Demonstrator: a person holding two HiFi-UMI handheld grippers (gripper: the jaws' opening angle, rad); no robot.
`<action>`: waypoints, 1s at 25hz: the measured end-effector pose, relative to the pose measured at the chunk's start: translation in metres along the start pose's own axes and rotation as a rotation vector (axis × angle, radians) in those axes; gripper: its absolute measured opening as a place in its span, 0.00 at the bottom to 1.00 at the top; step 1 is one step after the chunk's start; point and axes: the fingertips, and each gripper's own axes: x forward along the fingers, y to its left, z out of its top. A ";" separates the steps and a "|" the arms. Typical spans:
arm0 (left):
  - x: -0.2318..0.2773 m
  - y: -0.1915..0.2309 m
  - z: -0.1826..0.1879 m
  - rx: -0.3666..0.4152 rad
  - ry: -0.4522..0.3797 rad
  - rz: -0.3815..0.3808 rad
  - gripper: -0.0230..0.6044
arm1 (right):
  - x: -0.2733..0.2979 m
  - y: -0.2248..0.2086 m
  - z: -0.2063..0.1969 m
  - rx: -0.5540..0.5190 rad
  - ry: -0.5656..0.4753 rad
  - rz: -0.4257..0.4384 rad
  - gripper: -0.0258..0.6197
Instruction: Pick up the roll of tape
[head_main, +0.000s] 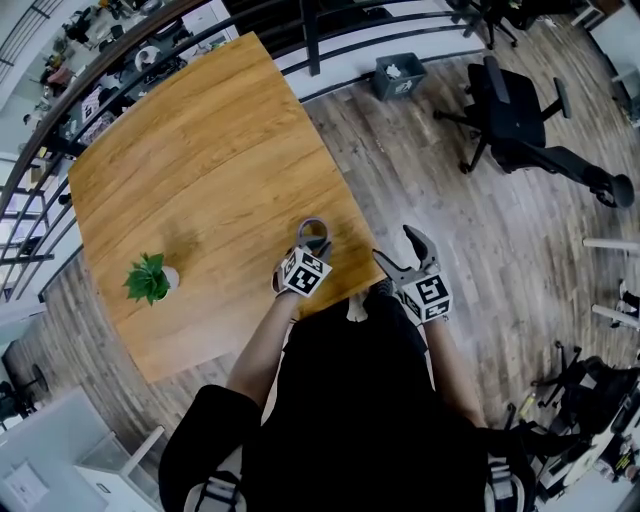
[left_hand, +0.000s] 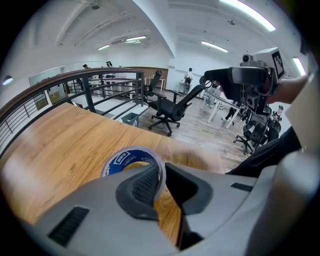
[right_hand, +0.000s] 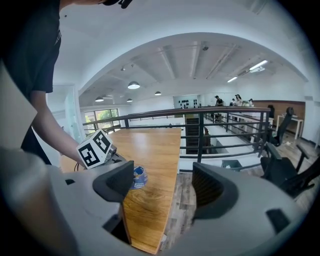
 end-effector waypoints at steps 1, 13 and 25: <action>-0.001 0.000 0.001 0.000 -0.003 0.004 0.13 | 0.001 -0.001 -0.002 -0.006 -0.003 0.004 0.61; -0.024 0.000 0.015 -0.033 -0.065 0.059 0.13 | 0.001 0.004 0.015 -0.036 -0.001 0.048 0.63; -0.059 -0.002 0.032 -0.056 -0.166 0.162 0.13 | 0.005 0.009 0.027 -0.064 -0.023 0.111 0.63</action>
